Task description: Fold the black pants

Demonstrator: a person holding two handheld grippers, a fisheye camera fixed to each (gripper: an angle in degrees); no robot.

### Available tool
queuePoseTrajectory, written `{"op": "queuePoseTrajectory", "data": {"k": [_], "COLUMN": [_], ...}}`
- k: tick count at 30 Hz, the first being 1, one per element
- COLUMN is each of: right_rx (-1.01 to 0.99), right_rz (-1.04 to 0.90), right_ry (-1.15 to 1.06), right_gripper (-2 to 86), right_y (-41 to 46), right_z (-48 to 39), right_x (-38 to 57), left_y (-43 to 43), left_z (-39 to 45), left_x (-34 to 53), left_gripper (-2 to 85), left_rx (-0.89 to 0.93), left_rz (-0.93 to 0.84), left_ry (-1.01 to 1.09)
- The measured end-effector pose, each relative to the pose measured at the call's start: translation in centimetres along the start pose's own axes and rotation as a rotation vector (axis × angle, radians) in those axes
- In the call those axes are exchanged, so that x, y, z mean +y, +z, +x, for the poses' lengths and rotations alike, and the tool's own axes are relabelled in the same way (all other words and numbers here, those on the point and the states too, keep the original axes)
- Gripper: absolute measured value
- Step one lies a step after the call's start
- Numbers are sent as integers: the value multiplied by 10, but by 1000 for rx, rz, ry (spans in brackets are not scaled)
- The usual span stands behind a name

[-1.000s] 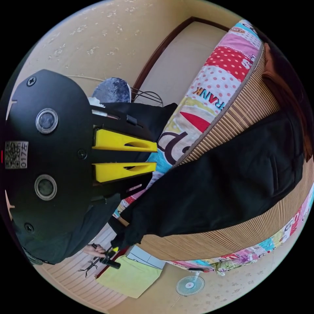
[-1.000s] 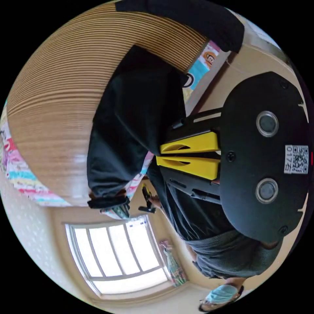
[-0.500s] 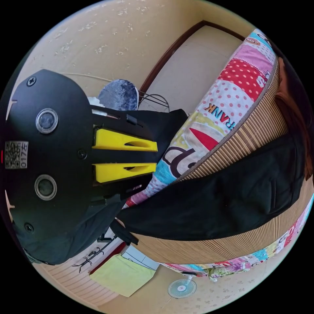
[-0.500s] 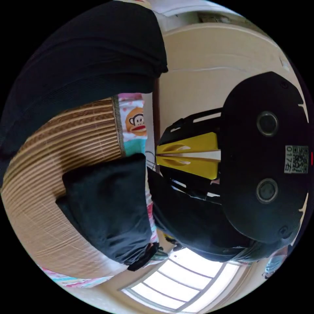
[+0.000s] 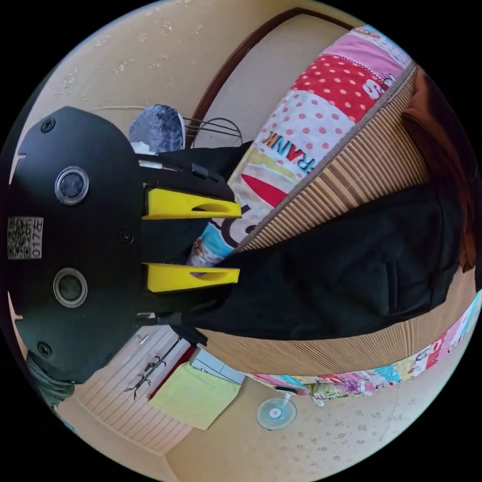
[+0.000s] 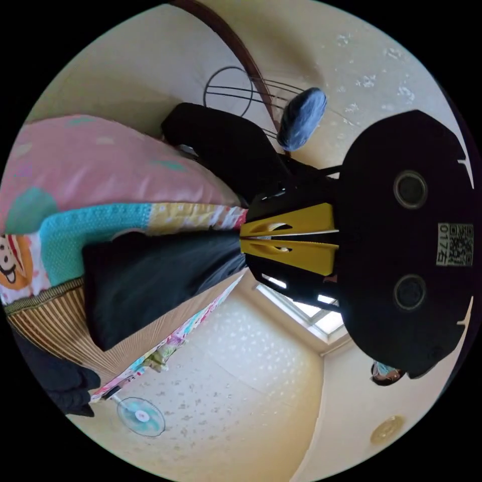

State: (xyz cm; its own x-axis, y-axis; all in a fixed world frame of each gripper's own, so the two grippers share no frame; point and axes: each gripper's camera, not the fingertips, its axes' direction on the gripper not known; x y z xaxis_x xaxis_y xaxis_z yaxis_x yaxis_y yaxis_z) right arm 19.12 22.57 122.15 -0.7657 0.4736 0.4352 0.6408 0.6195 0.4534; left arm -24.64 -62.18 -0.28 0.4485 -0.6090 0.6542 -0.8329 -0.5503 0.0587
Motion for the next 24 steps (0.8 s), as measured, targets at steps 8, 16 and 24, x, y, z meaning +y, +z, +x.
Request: {"op": "queuePoseTrajectory", "data": {"k": [8, 16, 24], "right_rx": [-15, 19, -127], "right_rz": [81, 12, 32], "right_ry": [24, -67, -115], "right_gripper": [3, 3, 3], "right_y": [1, 60, 111], "right_z": [-26, -62, -49], "right_x": [91, 164, 238], "left_y": [-82, -114, -98], "left_z": [-24, -62, -131], "left_x": [-112, -187, -225], "left_gripper": [162, 195, 126], "left_rx": [158, 113, 296], "left_rz": [147, 274, 291], "left_ry": [-53, -187, -197]}}
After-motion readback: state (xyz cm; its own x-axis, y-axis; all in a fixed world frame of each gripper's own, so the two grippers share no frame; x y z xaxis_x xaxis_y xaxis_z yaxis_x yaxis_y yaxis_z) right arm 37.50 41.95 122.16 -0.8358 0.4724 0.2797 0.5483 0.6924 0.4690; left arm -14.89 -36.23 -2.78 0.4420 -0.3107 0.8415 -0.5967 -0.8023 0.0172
